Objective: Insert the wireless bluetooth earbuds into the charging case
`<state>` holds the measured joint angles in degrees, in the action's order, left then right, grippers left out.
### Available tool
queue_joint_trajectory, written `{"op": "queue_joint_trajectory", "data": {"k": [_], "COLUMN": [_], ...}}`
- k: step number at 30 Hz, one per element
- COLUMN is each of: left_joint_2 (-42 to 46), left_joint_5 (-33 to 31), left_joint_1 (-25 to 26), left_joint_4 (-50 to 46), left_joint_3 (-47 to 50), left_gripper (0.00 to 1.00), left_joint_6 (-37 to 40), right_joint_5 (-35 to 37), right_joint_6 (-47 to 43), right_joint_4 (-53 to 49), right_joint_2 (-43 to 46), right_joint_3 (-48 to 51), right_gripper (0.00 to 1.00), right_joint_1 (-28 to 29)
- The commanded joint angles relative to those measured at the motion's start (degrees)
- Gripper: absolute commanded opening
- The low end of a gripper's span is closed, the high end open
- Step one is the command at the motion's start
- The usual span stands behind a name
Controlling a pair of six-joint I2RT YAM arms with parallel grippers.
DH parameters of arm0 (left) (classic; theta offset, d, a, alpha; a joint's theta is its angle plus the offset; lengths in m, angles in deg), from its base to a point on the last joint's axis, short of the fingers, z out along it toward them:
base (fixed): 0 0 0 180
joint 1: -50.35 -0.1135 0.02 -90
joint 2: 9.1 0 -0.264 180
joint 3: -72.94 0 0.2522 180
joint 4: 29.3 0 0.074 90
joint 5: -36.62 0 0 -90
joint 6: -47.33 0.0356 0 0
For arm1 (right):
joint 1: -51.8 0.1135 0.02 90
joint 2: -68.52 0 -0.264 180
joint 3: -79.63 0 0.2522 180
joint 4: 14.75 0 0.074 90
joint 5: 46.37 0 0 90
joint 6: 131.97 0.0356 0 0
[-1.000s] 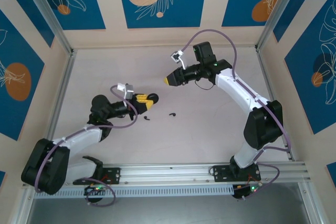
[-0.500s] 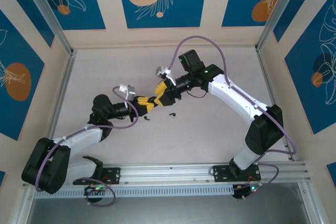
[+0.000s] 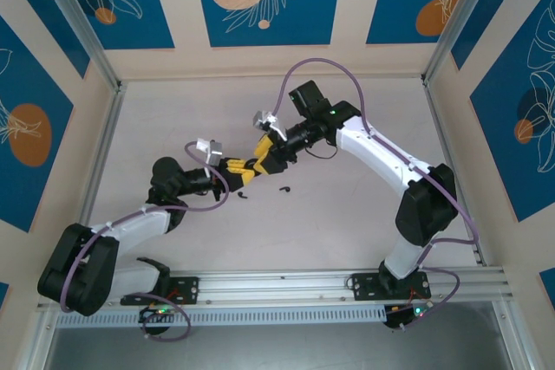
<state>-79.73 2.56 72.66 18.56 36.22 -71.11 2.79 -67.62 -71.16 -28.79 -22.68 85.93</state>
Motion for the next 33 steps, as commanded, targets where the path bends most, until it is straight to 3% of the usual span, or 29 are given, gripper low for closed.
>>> {"op": "queue_joint_trajectory", "data": {"k": [1, 6, 16, 22, 25, 33], "left_joint_2": [0.3, 0.5, 0.8, 1.1, 1.1, 0.9], "left_joint_5": [2.9, 3.0, 0.8, 1.4, 2.0, 2.6], "left_joint_1": [0.5, 0.6, 0.7, 0.7, 0.7, 0.6], "left_joint_4": [3.5, 3.5, 1.6, 0.6, 0.4, 2.2], "left_joint_3": [-0.9, -0.9, -0.8, -0.9, -1.0, -1.0], "left_gripper": [0.05, 0.04, 0.04, 0.04, 0.03, 0.03], "left_joint_6": [-0.3, -0.3, -0.2, 0.8, 1.1, 0.2], "right_joint_5": [0.9, 0.8, 0.9, -10.0, -13.1, -12.3], "right_joint_6": [4.6, 9.9, 11.2, 11.1, 6.7, -0.2], "right_joint_4": [4.5, 8.9, 7.5, 11.5, 7.7, -3.3], "right_joint_2": [-0.5, -0.9, -0.1, 4.5, 4.9, -2.1], "right_joint_3": [-1.2, -1.3, -0.4, 3.5, 3.3, -3.8], "right_gripper": [0.53, 0.5, 0.5, 0.53, 0.53, 0.55], "right_joint_1": [-2.1, -4.5, -4.4, -7.0, -6.1, -1.5]}}
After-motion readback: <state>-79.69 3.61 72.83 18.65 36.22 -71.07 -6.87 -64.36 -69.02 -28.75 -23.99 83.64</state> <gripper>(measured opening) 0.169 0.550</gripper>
